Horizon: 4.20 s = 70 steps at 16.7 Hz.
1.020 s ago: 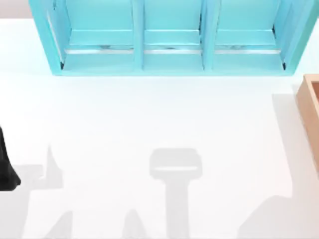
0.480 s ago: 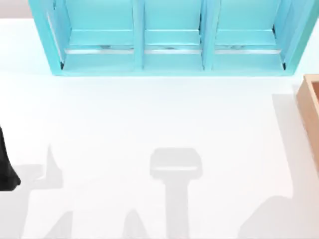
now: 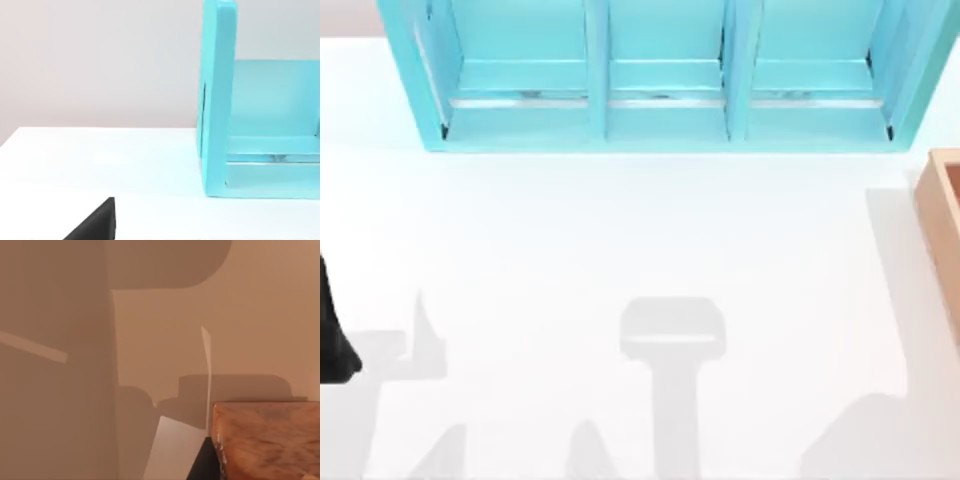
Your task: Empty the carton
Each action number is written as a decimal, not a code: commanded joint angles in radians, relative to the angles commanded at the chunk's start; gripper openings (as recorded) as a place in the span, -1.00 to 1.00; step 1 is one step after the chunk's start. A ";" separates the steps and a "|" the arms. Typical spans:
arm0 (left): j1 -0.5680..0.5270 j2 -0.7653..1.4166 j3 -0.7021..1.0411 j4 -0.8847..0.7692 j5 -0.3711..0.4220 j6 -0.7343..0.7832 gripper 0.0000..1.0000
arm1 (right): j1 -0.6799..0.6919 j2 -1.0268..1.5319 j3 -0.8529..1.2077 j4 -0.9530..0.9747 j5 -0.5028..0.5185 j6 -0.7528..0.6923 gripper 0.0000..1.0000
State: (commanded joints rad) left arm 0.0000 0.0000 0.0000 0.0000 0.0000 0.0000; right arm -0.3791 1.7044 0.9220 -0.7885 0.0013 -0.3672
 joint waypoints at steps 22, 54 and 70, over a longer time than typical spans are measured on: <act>0.000 0.000 0.000 0.000 0.000 0.000 1.00 | -0.006 -0.139 0.394 -0.531 0.000 -0.007 -1.00; 0.000 0.000 0.000 0.000 0.000 0.000 1.00 | 1.057 -0.097 0.017 -0.111 -0.002 1.060 -1.00; 0.000 0.000 0.000 0.000 0.000 0.000 1.00 | 1.062 -0.035 -0.060 0.028 0.000 1.063 -0.10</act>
State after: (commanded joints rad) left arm 0.0000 0.0000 0.0000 0.0000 0.0000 0.0000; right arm 0.6826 1.6699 0.8616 -0.7609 0.0011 0.6955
